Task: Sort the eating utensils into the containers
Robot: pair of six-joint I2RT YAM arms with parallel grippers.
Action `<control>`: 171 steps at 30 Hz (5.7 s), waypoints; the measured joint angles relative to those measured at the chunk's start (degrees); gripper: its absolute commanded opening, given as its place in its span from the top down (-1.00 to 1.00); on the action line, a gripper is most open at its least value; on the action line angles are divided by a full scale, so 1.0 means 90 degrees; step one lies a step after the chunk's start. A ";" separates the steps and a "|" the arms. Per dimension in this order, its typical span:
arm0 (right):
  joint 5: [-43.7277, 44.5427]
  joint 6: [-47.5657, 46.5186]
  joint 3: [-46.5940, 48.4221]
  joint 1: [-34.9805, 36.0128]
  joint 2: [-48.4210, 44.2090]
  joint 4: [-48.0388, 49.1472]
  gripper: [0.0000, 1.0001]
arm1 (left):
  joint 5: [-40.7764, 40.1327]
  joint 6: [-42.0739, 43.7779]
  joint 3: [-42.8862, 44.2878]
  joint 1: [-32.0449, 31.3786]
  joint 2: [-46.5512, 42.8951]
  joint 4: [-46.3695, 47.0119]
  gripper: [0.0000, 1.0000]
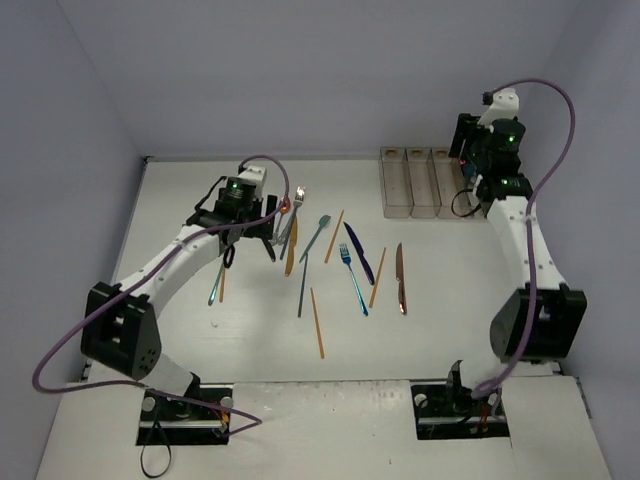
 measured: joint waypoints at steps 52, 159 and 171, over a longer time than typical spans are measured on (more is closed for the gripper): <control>-0.0937 0.2263 -0.4486 0.1220 -0.4775 -0.0854 -0.50 | 0.0660 0.0473 0.4147 0.0282 0.5092 -0.0092 1.00; -0.0984 -0.0853 0.1430 -0.1397 0.3321 -0.0422 0.97 | -0.0226 -0.0038 -0.0774 0.0199 -0.1842 -0.0562 -0.50; -0.1158 -0.1370 0.1690 -0.1389 0.4414 -0.0512 0.28 | -0.0330 0.0001 -0.0774 0.0199 -0.1398 -0.0564 -0.50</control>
